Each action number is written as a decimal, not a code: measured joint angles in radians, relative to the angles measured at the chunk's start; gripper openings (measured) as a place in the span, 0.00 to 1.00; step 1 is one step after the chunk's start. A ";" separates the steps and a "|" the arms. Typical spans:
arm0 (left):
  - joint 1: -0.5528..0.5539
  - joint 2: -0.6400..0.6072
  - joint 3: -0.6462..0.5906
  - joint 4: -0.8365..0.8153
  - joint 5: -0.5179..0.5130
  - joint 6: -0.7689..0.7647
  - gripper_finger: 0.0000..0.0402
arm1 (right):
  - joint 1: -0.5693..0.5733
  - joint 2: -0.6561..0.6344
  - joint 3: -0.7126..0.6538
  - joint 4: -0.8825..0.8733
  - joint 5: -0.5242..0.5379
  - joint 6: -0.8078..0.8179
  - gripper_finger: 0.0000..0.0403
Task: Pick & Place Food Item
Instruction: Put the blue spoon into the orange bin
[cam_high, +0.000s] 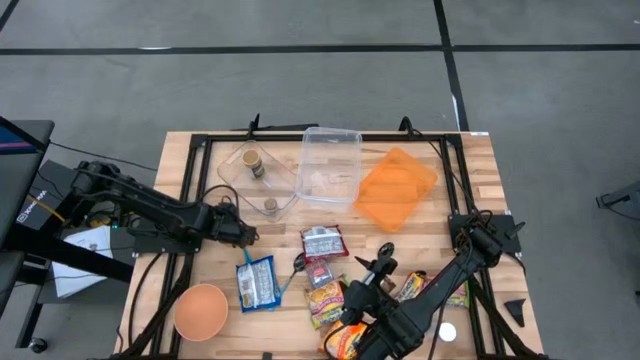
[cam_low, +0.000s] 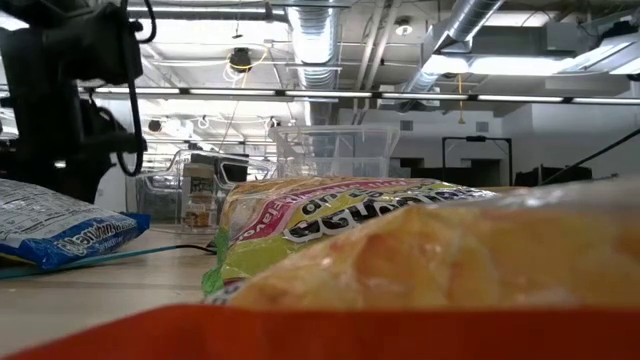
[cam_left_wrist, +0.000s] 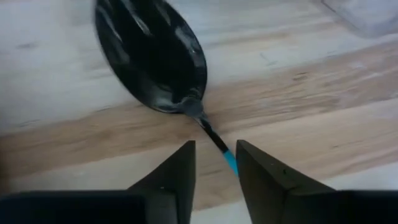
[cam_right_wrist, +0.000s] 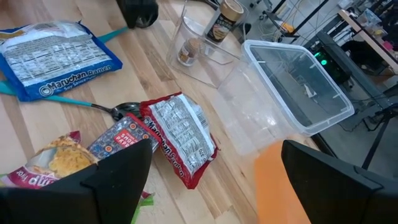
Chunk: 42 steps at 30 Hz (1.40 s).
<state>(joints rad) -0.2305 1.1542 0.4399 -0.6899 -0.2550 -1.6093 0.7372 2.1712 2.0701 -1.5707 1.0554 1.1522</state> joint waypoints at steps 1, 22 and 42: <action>0.004 0.000 -0.011 0.022 0.000 0.000 0.23 | 0.000 0.000 0.000 0.000 0.000 0.000 0.88; 0.040 -0.002 -0.043 0.027 -0.058 0.037 0.01 | 0.001 0.000 0.000 0.000 0.000 0.000 0.88; -0.016 -0.078 -0.048 0.043 -0.079 0.095 0.01 | 0.001 0.000 0.000 0.001 0.000 0.000 0.88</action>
<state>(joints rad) -0.2462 1.0757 0.3923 -0.6466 -0.3344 -1.5143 0.7383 2.1712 2.0701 -1.5694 1.0554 1.1525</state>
